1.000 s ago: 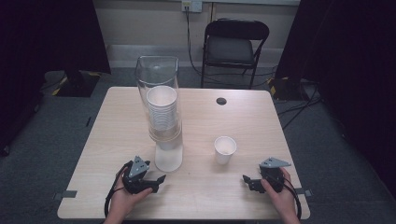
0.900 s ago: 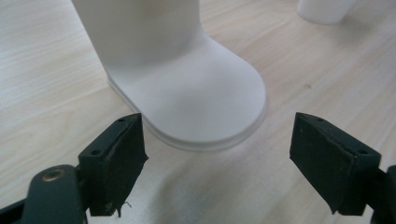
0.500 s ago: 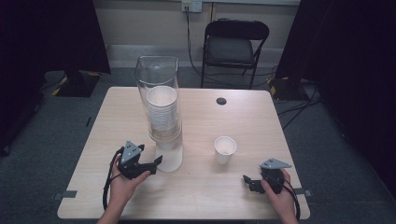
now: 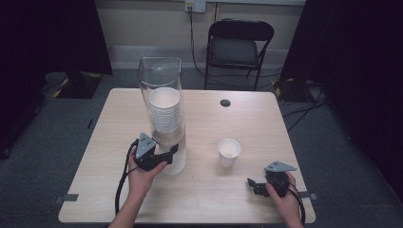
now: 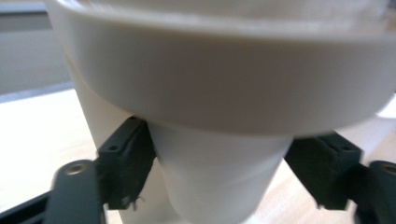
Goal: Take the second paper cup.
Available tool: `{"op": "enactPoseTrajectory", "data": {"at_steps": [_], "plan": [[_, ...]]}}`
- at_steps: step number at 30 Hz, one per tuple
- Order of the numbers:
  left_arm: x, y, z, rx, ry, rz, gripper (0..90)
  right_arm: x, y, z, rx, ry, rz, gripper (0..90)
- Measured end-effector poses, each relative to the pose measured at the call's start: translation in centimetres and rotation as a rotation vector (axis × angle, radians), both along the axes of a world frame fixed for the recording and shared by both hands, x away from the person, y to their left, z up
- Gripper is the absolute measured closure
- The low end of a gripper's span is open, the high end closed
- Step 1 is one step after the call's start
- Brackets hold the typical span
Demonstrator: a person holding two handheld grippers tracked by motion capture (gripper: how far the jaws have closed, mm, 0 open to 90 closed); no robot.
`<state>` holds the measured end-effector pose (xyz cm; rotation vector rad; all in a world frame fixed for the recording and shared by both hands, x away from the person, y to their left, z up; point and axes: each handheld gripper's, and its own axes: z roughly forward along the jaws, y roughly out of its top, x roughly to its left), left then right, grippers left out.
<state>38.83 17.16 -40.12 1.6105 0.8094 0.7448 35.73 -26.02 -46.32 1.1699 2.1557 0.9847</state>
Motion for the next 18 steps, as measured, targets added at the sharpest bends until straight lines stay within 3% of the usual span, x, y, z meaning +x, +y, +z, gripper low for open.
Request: {"op": "enactPoseTrajectory", "data": {"at_steps": [6, 7, 12, 16, 18], "plan": [[0.07, -0.01, -0.07, 0.017, -0.015, -0.013, 28.4, 0.00, 0.00, 0.00, 0.000, 0.000, 0.000, 12.3], [0.14, -0.01, -0.17, 0.045, -0.025, -0.021, 30.1, 0.00, 0.00, 0.00, 0.000, 0.000, 0.000, 12.3], [0.08, -0.06, -0.24, 0.071, -0.036, -0.009, 32.7, 0.00, 0.00, -0.01, 0.000, 0.000, 0.000, 12.3], [0.04, -0.27, -0.37, 0.058, -0.039, 0.000, 34.0, 0.00, 0.00, -0.01, 0.000, 0.000, 0.000, 12.3], [0.08, -0.23, -0.39, 0.075, -0.042, -0.001, 34.7, 0.00, 0.00, -0.01, 0.000, -0.001, 0.000, 12.3]]}}
